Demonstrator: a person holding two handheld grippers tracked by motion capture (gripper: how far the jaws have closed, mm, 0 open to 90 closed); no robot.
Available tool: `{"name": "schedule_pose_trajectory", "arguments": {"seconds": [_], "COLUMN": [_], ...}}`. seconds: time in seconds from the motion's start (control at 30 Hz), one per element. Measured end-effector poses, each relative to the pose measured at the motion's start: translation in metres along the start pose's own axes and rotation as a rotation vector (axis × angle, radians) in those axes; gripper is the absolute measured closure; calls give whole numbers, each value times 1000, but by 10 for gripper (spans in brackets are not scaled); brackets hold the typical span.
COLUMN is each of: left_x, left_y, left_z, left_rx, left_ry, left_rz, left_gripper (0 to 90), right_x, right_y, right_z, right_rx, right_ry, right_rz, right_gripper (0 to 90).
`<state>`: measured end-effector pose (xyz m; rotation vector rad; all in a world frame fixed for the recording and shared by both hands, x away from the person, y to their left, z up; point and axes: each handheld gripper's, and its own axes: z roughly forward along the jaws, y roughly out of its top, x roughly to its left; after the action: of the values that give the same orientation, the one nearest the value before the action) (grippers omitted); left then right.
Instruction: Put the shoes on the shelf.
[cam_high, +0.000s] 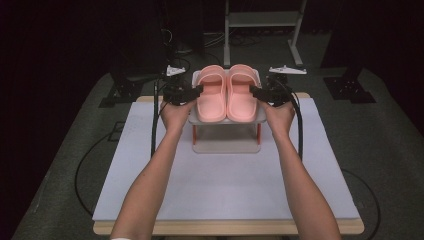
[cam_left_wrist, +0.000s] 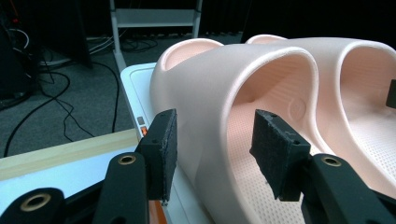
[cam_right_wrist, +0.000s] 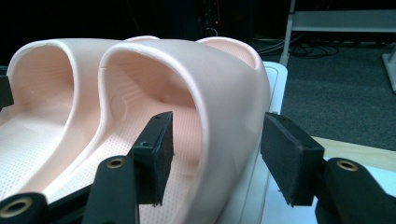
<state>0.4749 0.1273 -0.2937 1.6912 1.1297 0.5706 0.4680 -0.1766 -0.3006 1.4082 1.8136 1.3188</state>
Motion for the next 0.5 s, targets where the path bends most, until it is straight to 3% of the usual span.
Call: {"name": "schedule_pose_trajectory", "arguments": {"seconds": [0.5], "left_x": [-4], "left_y": [-6], "left_z": [-9], "left_rx": [-8], "left_ry": [-21], "left_rz": [11], "left_gripper": [489], "right_x": [4], "right_y": [-2], "right_z": [-15], "right_rx": [-16], "right_ry": [36], "right_rz": [-19], "right_gripper": [415]}}
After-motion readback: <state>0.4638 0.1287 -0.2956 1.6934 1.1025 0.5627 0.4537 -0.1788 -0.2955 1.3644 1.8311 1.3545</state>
